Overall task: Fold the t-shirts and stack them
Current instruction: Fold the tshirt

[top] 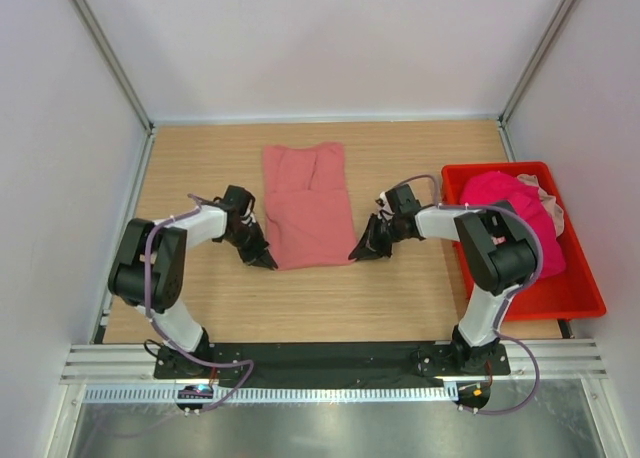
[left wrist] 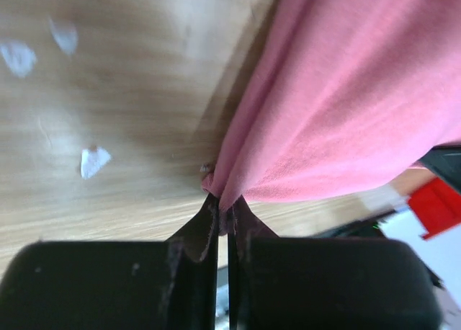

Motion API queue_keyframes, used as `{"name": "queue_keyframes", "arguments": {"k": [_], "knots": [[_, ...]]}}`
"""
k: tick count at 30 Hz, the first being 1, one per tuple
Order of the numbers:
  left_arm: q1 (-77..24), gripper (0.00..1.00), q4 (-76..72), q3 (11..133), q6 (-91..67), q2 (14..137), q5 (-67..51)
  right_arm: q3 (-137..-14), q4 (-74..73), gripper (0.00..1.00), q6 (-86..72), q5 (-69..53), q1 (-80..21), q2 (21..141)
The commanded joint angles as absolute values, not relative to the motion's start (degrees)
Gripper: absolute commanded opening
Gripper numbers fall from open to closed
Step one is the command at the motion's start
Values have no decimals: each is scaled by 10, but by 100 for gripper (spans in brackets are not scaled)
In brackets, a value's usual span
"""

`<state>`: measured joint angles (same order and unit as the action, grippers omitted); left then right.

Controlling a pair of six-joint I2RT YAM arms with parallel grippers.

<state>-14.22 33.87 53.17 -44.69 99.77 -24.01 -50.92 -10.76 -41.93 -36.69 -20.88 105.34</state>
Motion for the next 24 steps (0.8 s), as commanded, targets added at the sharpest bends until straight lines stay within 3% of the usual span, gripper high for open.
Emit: {"name": "queue_keyframes", "arguments": {"k": [1, 9, 18, 24], "knots": [[-188, 0, 333, 466, -428, 948, -114, -461, -169, 1, -367, -257, -227, 1015], [-319, 0, 373, 339, -567, 731, -75, -343, -239, 1, -388, -236, -276, 820], [-519, 0, 491, 297, -758, 436, 23, -267, -380, 1, -444, -213, -325, 544], [-601, 0, 545, 353, -820, 417, 63, -291, -457, 1, -465, -208, -348, 461]]}}
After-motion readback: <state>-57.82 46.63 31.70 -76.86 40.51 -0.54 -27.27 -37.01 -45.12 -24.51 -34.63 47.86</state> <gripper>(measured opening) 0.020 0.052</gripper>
